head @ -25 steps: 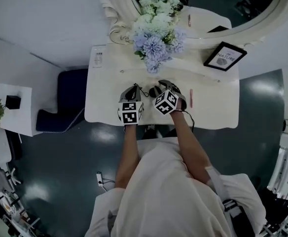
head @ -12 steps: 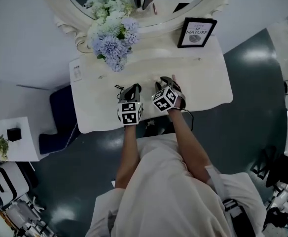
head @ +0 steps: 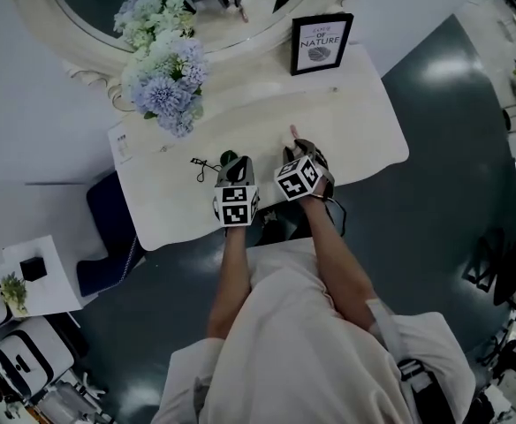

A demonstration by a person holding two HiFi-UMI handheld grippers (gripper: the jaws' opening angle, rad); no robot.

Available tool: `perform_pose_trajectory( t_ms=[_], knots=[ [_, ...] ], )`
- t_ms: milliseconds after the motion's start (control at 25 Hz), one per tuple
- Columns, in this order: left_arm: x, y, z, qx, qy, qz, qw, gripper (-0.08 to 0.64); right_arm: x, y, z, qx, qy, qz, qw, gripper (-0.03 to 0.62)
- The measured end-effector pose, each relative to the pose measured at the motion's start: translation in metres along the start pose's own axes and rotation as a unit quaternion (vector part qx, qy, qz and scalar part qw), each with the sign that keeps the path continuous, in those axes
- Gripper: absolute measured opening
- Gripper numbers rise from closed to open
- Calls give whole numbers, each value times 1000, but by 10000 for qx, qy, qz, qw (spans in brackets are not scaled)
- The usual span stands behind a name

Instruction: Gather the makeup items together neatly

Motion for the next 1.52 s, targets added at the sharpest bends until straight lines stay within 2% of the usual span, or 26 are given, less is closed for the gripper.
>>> perform_pose_trajectory(
  t_ms=[400,600,840,1240,1520],
  knots=[
    [10,7,9,-33,118,-65,9999,15,-7,13,6,-549,271,361,9975,170],
    [17,13,13,-61,151,-89,9998,15,-9,19,5,-835,330,398,9952,187],
    [23,21,16,19,97,-145,9998,15,-3,22,-6,-920,43,285,9953,225],
    [31,34,17,393,-193,-386,9983,15,17,23,-28,-908,-481,43,9947,225],
    [41,43,23,569,-267,-677,9957,14,31,54,-55,-1151,-1012,-374,9875,193]
  ],
)
Point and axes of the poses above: the fingertips, and each gripper's own axes: x backward along the fingers, y to its left, z out of its underside, the point moved 8 cm from there along x, backward along the fingers, and after that the axes turned 3 degrees about z, right-handed, at the moved point
